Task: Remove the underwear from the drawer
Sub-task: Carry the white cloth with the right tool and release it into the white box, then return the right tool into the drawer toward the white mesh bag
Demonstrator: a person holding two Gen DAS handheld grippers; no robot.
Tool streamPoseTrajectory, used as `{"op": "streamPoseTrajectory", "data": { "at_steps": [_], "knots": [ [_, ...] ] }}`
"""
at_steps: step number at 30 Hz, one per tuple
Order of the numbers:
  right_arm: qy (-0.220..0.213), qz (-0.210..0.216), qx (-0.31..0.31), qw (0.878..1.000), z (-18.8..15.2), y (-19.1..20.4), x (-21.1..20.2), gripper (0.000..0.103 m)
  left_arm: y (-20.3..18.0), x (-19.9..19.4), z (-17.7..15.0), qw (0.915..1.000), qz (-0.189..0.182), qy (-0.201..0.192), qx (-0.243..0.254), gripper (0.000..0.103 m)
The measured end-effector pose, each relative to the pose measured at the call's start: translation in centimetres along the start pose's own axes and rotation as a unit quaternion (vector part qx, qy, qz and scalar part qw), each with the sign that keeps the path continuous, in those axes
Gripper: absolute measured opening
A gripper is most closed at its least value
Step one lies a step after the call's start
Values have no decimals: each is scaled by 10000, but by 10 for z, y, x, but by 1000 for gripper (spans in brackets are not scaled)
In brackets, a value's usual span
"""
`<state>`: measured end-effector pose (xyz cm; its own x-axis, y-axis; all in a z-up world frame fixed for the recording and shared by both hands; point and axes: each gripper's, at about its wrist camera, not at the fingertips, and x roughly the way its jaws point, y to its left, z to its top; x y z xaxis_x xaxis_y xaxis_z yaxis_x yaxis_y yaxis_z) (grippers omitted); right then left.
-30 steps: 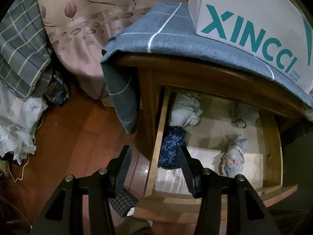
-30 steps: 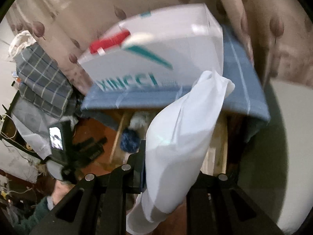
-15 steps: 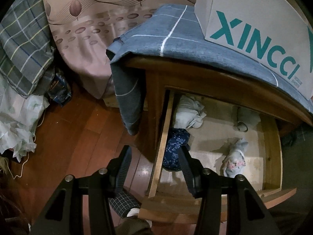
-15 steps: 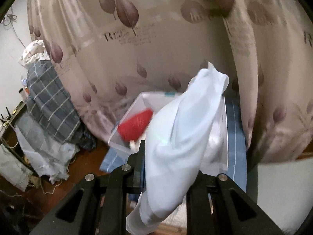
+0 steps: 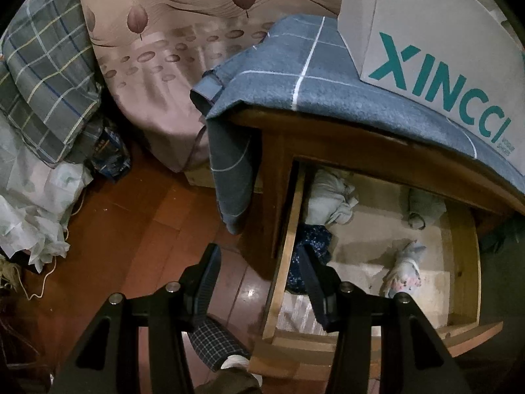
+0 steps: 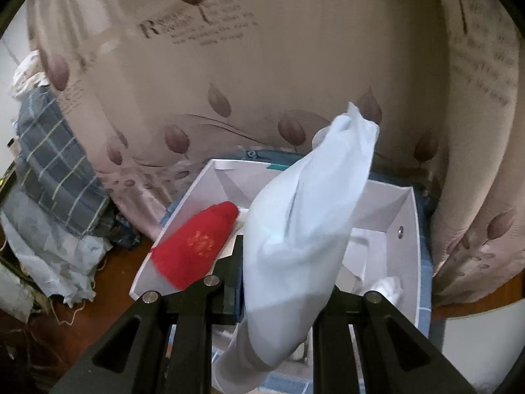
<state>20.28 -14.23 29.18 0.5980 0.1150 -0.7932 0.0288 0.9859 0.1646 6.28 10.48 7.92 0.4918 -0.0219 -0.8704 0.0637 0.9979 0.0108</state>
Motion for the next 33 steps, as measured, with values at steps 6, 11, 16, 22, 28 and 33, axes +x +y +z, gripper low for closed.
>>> {"op": "streamPoseTrajectory", "data": {
  "at_steps": [6, 11, 16, 22, 28, 33],
  "knots": [
    [322, -38, 335, 9989, -10, -22, 43, 20, -1, 0, 0, 10000, -92, -17, 11, 51],
    [480, -190, 368, 9980, -21, -30, 52, 36, -4, 2, 0, 9999, -75, 15, 79, 51],
    [519, -266, 356, 9977, -31, -36, 40, 49, -3, 3, 1, 10000, -87, 9, 31, 51],
    [652, -400, 231, 9968, -50, -40, 18, 58, 2, 2, 1, 9999, -112, 25, -102, 51],
    [694, -470, 9, 9965, -66, -33, -10, 61, 1, 3, 0, 10000, -27, 31, -23, 51],
    [599, -326, -137, 9976, -84, -21, -40, 61, 1, 2, 0, 10000, -44, 4, -36, 51]
  ]
}}
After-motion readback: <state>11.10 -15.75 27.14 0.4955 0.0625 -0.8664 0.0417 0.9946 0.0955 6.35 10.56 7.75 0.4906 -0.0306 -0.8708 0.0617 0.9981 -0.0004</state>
